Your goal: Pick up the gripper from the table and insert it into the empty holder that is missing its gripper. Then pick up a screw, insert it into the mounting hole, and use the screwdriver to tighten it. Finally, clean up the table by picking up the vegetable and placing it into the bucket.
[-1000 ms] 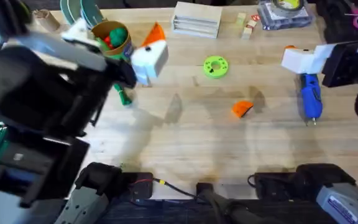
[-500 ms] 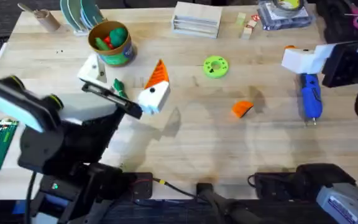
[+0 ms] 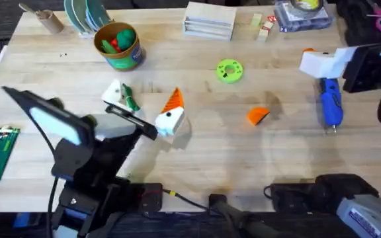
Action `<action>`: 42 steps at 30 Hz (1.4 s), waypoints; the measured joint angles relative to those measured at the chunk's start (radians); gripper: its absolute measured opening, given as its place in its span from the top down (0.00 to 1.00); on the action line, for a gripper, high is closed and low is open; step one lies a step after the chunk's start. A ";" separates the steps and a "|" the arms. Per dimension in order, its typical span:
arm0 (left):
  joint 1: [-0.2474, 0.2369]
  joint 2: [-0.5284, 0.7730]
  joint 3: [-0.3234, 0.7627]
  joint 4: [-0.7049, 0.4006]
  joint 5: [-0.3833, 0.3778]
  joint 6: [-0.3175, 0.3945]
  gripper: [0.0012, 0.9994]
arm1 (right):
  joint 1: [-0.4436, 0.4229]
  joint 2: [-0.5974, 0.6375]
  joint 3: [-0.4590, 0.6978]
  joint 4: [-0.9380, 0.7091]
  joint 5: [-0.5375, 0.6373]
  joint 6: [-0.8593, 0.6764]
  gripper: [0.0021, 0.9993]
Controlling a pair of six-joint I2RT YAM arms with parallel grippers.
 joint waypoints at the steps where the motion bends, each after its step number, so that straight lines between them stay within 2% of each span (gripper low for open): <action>1: 0.000 0.000 0.000 -0.036 0.002 -0.001 0.01 | 0.000 0.000 0.000 0.000 0.000 0.000 0.01; 37: 0.000 0.000 0.000 -0.050 0.005 -0.002 0.01 | 0.000 0.000 0.000 0.000 0.000 0.000 0.01; 42: 0.000 0.000 0.000 -0.047 0.041 -0.002 0.01 | 0.000 0.000 0.000 0.000 0.000 0.000 0.01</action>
